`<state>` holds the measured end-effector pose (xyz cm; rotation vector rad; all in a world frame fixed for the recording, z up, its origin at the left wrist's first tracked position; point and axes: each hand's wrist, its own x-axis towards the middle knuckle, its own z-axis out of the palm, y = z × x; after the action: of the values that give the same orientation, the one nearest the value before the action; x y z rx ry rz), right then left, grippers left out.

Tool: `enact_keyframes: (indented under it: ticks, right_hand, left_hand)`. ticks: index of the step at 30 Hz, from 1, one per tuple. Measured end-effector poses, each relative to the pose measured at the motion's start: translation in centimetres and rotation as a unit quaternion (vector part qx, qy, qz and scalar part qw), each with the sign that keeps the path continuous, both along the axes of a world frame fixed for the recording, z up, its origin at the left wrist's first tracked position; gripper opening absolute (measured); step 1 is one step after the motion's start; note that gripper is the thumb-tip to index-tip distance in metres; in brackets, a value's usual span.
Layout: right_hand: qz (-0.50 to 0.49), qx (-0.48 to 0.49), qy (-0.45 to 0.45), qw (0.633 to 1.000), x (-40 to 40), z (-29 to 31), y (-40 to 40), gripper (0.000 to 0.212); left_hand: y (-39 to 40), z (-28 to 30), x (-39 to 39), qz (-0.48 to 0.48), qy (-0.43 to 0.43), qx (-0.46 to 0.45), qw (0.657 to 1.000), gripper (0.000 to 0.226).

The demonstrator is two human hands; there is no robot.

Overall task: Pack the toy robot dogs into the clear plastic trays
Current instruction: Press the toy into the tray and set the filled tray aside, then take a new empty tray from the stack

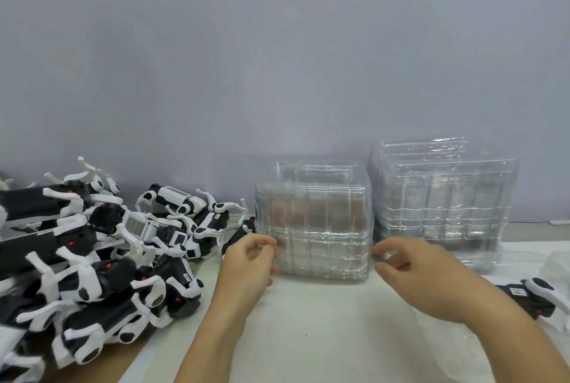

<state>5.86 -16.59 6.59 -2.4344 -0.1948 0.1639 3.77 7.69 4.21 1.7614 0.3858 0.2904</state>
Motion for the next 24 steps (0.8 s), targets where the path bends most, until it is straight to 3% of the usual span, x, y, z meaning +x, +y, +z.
enact_keyframes:
  ticks: [10,16,20,24]
  right_hand:
    - [-0.107,0.019,-0.033,0.994,0.7,-0.5,-3.1,0.02]
    - [-0.1,0.017,-0.049,0.994,0.5,-0.2,-3.0,0.015]
    - [-0.133,0.053,-0.182,0.973,0.4,0.9,-2.0,0.015]
    - [-0.152,0.061,-0.34,0.926,1.3,3.5,-1.5,0.033]
  left_hand:
    - [-0.1,0.1,0.0,0.005,-0.027,-0.026,0.999,0.023]
    - [-0.2,0.0,0.0,0.0,-0.035,-0.039,0.999,0.023]
    - [0.0,-0.2,0.2,-0.005,-0.042,-0.05,0.998,0.024]
    - [0.1,-0.2,0.3,-0.016,-0.045,-0.061,0.997,0.024]
